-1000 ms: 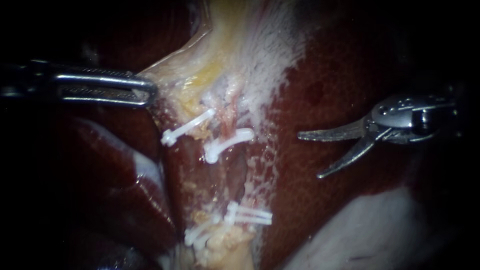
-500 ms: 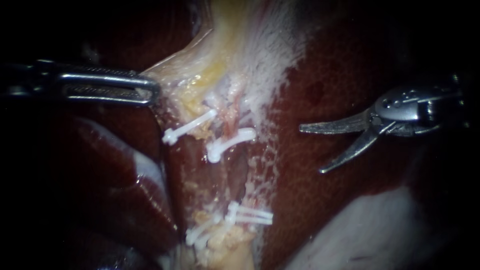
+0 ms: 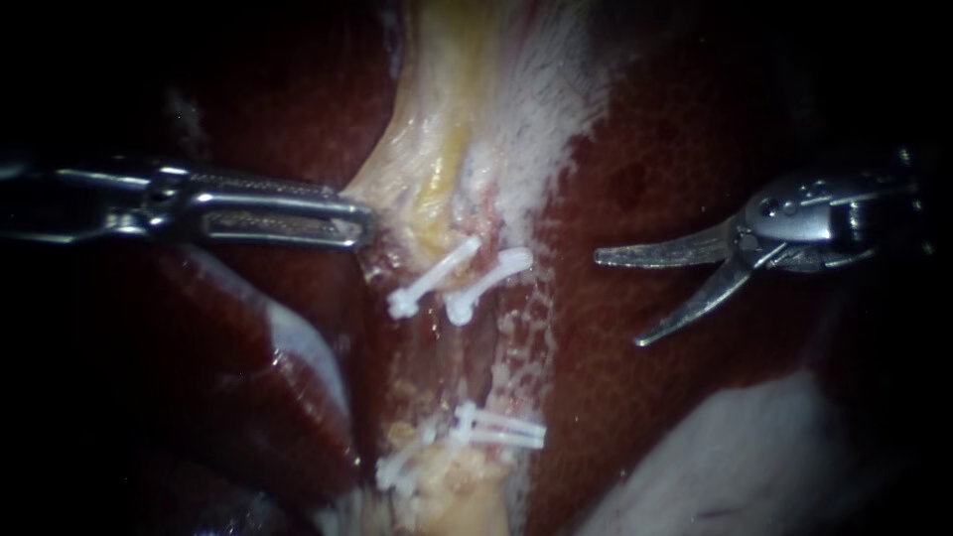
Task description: Go back from the cut right tube
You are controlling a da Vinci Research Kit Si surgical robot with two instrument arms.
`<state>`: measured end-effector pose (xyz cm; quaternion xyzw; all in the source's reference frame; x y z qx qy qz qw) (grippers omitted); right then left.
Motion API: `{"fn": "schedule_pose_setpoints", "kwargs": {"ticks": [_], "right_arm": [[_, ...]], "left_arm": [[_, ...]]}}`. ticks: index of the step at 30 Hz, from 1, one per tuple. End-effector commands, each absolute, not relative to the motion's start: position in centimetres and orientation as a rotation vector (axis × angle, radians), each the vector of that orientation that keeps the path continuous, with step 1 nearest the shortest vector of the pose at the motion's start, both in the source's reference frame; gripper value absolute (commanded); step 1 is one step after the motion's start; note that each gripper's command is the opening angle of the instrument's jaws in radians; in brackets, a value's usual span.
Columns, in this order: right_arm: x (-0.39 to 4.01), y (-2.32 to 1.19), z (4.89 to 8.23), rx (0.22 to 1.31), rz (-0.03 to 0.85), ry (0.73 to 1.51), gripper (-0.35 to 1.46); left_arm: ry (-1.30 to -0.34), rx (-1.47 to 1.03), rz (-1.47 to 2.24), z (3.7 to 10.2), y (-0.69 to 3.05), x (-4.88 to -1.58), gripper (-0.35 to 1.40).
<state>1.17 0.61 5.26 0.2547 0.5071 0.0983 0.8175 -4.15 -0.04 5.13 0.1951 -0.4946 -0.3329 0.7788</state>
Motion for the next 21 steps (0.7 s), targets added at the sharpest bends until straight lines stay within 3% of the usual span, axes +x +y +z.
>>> {"fn": "schedule_pose_setpoints", "kwargs": {"ticks": [1, 21], "right_arm": [[1.17, 0.61, 5.26, 0.544, 0.209, 1.081, 1.31], [1.17, 0.6, 5.25, 0.537, 0.2, 1.084, 1.36]], "left_arm": [[-1.066, 0.427, -0.721, 5.14, -0.06, -4.16, -0.35], [-1.066, 0.427, -0.719, 5.15, -0.06, -4.18, -0.35]]}}
